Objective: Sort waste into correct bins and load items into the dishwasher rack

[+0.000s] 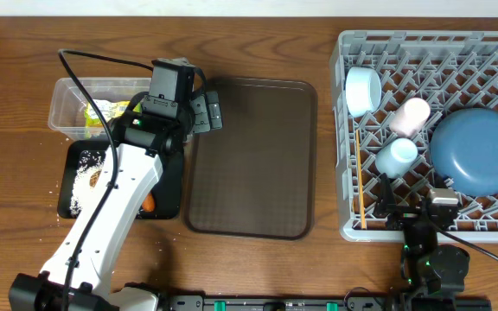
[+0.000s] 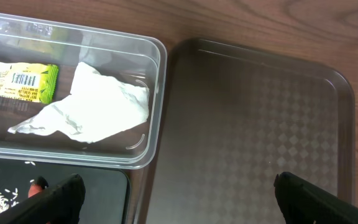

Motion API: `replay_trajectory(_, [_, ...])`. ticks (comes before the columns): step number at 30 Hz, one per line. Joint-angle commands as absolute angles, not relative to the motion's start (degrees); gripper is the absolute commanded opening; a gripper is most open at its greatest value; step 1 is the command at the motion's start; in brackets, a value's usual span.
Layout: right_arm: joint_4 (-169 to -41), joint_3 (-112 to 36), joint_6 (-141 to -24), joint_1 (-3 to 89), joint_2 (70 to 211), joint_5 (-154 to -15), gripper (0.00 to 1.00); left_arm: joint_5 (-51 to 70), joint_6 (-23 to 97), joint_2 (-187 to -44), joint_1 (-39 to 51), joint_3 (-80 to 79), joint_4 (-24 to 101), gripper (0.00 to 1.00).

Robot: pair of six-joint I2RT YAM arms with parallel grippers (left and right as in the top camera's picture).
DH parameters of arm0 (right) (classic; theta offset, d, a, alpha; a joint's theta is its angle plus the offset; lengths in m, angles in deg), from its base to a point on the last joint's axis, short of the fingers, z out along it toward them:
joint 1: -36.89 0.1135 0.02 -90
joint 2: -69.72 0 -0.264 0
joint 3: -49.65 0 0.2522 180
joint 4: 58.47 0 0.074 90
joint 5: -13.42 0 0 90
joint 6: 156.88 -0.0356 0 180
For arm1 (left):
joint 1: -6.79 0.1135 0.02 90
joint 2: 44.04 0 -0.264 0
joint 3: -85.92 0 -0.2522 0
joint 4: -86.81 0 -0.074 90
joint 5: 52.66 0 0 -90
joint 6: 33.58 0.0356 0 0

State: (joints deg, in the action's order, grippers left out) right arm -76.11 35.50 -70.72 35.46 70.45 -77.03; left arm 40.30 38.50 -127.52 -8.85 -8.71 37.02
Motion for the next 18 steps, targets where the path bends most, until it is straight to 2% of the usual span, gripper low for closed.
replay_trajectory(1, [-76.33,35.59,-68.99,35.11,70.01,-78.36,0.99,40.34,39.25,-127.63,-8.94,-8.21,36.80,0.98])
replay_trajectory(6, [-76.33,35.59,-64.19,35.08,70.01,-78.32,0.99,40.34,39.25,-127.63,-8.94,-8.21,36.80,0.98])
replay_trajectory(18, [-76.33,35.59,-66.63,35.08,70.04,-78.49,0.99,40.34,39.25,-127.63,-8.94,-8.21,36.80,0.98])
